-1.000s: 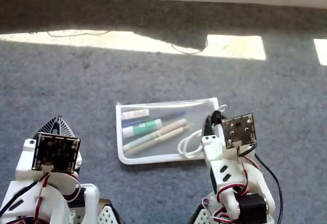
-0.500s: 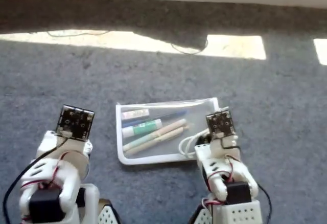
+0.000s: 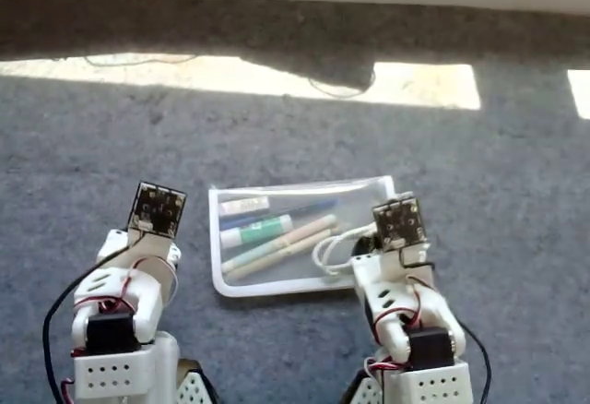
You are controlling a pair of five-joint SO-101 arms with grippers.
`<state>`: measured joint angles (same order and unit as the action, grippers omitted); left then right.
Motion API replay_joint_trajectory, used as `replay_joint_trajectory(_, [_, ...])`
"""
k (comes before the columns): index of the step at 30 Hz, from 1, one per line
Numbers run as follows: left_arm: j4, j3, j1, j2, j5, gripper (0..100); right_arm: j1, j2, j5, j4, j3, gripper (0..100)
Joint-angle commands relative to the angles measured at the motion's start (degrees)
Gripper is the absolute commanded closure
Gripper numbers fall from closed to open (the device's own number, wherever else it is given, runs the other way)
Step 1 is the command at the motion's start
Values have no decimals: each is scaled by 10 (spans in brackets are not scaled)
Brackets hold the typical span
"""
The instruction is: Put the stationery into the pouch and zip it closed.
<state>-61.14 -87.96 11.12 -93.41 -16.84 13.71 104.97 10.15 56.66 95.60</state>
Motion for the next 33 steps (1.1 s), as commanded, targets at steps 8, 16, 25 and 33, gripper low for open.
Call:
replay_joint_trajectory(8, [160, -97, 1, 0, 4, 994, 2, 3, -5, 73, 89, 943])
replay_joint_trajectory(16, [127, -97, 0, 4, 4, 994, -17, 2, -5, 131, 89, 943])
replay_joint_trajectory(25, [-5, -97, 6, -1, 4, 993, -90, 2, -151, 131, 89, 943])
replay_joint_trajectory(33, [-5, -97, 3, -1, 4, 993, -95, 2, -200, 131, 89, 943])
